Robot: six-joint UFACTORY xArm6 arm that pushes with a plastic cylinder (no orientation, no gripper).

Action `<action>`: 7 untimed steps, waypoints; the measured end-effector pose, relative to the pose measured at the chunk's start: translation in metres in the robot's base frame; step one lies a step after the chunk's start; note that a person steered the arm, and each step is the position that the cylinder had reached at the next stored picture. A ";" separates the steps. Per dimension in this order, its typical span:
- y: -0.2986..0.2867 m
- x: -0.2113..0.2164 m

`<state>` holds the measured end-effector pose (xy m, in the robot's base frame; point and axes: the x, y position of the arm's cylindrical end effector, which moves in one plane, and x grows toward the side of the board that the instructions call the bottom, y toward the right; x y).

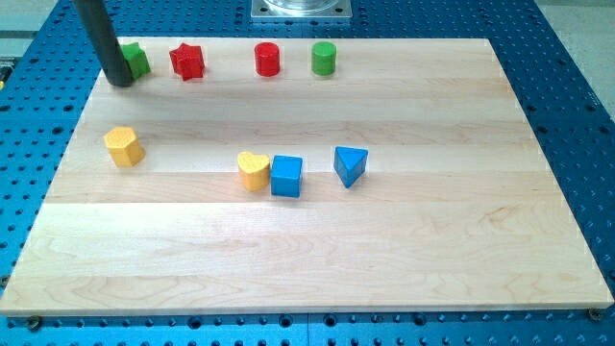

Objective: Push the hexagon into the green circle

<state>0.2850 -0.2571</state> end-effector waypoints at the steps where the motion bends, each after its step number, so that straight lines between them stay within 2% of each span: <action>1: -0.011 0.053; 2: -0.027 0.087; 3: 0.022 0.130; 4: 0.042 0.130; 5: 0.020 0.154; 6: 0.054 0.171; 7: 0.162 0.154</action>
<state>0.4386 -0.0956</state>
